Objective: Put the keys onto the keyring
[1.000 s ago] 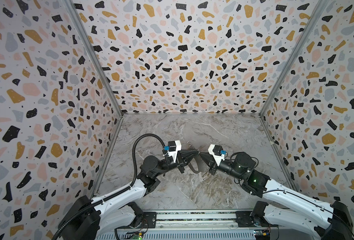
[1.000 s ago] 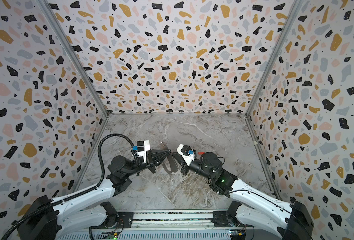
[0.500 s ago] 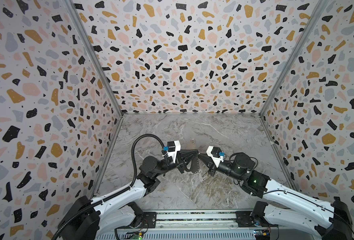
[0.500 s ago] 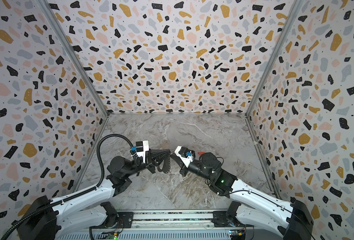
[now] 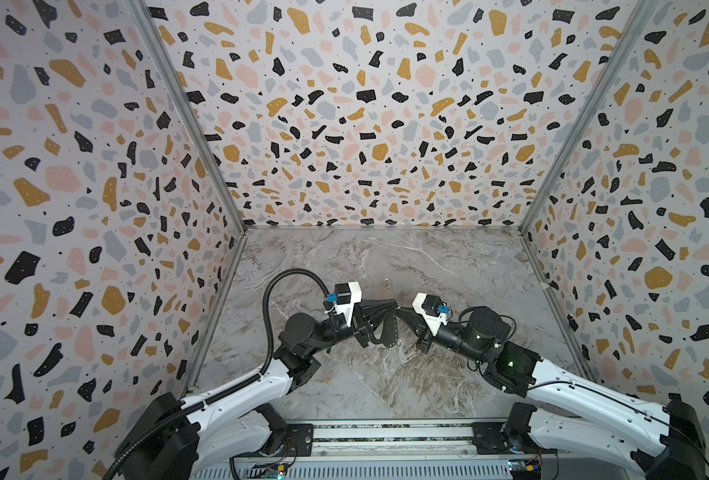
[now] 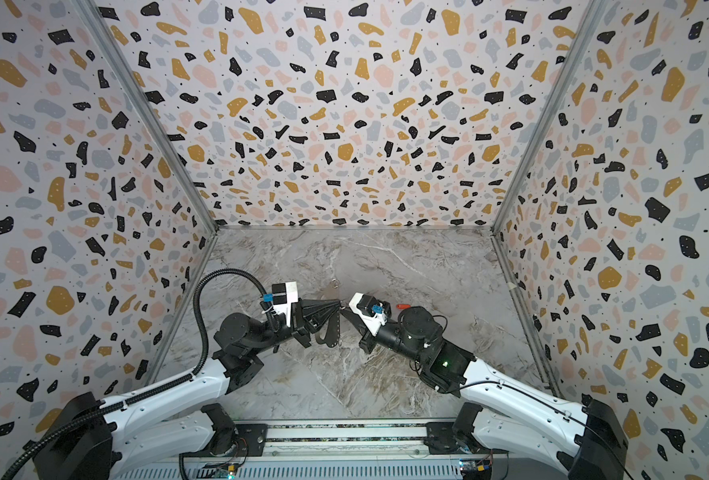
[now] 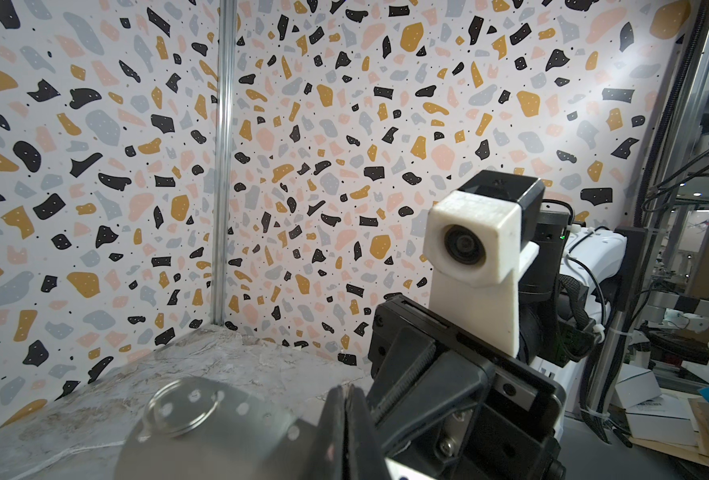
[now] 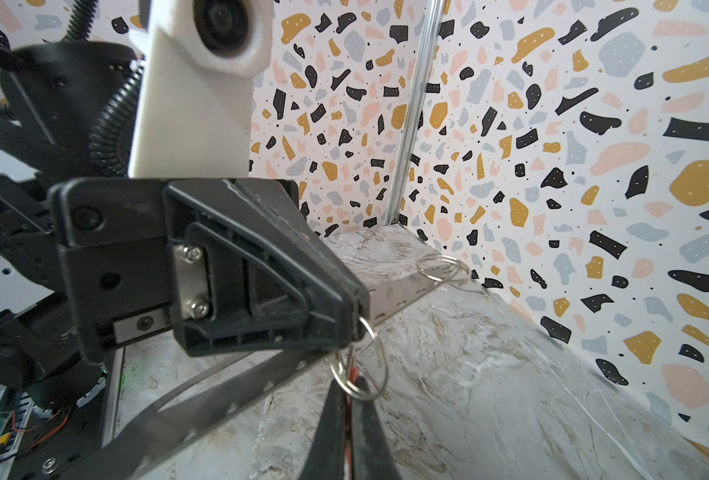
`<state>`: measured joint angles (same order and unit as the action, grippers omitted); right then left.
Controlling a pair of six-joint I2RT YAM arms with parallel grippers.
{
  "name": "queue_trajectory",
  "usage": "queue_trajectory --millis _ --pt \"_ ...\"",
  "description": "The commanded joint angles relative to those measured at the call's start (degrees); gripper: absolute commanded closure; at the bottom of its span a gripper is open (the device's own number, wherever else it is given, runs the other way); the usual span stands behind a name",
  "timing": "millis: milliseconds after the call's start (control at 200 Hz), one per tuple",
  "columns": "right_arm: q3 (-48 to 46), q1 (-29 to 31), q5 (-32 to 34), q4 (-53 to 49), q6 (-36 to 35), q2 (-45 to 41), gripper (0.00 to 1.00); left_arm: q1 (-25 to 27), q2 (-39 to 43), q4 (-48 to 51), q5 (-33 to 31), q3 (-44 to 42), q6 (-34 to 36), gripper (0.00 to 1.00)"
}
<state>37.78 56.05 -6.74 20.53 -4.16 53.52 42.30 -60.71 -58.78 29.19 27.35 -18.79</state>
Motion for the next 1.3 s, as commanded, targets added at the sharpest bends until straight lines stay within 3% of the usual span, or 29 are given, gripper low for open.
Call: queue_trajectory --millis 0,511,906,1297 --pt "3.6 0.9 -1.1 1.1 -0.2 -2.0 1.00 0.3 0.2 -1.3 -1.2 -0.6 0.5 1.00" --pt "4.2 1.3 -2.9 -0.1 -0.9 -1.4 1.00 0.3 1.0 -5.1 -2.3 -2.6 -0.6 1.00" --pt "4.0 1.3 -2.1 -0.3 -0.9 -2.6 0.81 0.3 1.8 -5.6 -2.1 -3.1 -0.8 1.00" --pt "3.8 1.3 -1.3 -0.3 -0.3 -5.1 0.74 0.3 2.2 -5.8 -1.6 -3.2 -0.8 1.00"
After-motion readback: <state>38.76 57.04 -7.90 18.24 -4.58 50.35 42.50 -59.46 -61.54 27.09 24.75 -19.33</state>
